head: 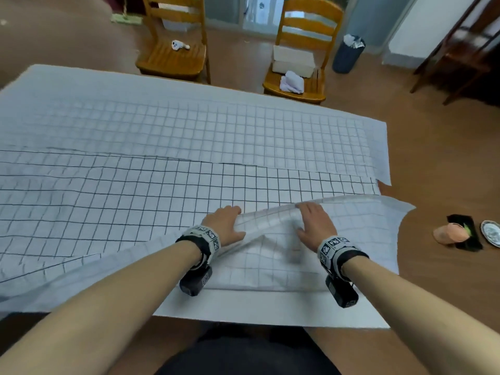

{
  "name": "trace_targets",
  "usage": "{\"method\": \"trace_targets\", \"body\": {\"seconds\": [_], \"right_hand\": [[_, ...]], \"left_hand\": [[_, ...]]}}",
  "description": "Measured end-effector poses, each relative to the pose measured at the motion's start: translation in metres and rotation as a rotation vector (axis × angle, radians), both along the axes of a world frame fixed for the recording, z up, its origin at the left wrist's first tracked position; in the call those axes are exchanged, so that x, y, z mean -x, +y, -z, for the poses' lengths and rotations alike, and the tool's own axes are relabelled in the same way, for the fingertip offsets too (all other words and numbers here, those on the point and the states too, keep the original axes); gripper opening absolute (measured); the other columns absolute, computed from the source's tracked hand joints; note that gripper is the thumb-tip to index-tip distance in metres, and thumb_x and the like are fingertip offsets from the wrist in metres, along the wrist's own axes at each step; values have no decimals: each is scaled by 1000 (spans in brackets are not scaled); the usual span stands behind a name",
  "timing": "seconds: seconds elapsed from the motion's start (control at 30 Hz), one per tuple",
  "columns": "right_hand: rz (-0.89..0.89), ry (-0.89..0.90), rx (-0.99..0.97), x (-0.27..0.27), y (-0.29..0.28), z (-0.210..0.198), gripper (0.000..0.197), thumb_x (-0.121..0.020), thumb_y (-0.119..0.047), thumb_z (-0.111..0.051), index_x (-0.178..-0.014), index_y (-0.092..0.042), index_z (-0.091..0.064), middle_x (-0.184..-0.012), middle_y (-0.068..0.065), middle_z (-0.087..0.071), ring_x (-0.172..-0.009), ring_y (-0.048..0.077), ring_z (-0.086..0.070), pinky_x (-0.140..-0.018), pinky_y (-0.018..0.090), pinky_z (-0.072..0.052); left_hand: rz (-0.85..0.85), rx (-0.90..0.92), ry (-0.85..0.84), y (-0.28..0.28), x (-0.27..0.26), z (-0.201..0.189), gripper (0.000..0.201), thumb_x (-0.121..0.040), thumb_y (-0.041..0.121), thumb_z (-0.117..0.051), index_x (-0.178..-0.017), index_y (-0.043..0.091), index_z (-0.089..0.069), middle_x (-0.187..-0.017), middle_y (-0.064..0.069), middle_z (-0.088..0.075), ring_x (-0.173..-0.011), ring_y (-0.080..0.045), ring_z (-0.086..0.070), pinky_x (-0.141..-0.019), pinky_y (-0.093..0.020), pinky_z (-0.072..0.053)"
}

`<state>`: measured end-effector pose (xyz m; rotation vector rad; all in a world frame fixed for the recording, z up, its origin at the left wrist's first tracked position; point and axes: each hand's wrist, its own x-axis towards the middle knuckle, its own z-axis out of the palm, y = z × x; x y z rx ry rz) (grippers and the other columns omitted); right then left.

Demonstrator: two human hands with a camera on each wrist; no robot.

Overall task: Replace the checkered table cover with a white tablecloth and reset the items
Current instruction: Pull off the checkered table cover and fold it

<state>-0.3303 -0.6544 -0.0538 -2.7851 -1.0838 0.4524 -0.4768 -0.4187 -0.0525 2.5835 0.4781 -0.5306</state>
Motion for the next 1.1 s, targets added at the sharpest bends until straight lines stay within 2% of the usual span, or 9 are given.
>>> {"method": "trace_targets", "body": {"seconds": [0.17, 0.43, 0.67, 0.83, 1.1], "right_hand": [[-159, 28, -20, 65, 70, -6, 66, -86, -16, -63, -147, -12, -37, -149, 7, -41, -139, 24, -33, -117, 34, -27], [-420, 127, 11, 122, 158, -1, 64, -87, -19, -58, -147, -12, -37, -149, 8, -41, -138, 26, -33, -113, 37, -34], [-641, 234, 16, 175, 225, 25, 62, -89, -21, -57, -147, -10, -37, -147, 10, -42, -137, 28, -33, -113, 37, -31], [-800, 230, -39, 232, 273, 36, 62, -88, -21, -58, -145, -8, -41, -147, 11, -44, -136, 30, -35, -114, 36, -26], [-929, 230, -9, 315, 338, 29, 64, -87, -25, -58, -146, -11, -39, -144, 12, -48, -132, 31, -41, -110, 39, -34]], "left_hand": [[-99, -14, -9, 46, 73, 3, 71, -83, 51, -62, -144, 24, -37, -139, 2, -49, -123, -20, -49, -95, -41, -48], [-372, -22, 36, 98, 174, 5, 66, -86, 47, -60, -142, 22, -37, -139, 1, -47, -124, -21, -46, -96, -43, -47], [-696, -18, 113, 97, 274, -5, 60, -89, 39, -58, -143, 22, -37, -140, -2, -44, -126, -23, -44, -98, -42, -44], [-901, -46, 192, 88, 352, -17, 59, -88, 39, -57, -142, 22, -40, -139, -2, -46, -127, -24, -46, -96, -42, -47], [-1095, -56, 178, 117, 440, -14, 58, -89, 36, -59, -142, 24, -40, -142, 1, -43, -129, -21, -44, -97, -42, -46]]}}
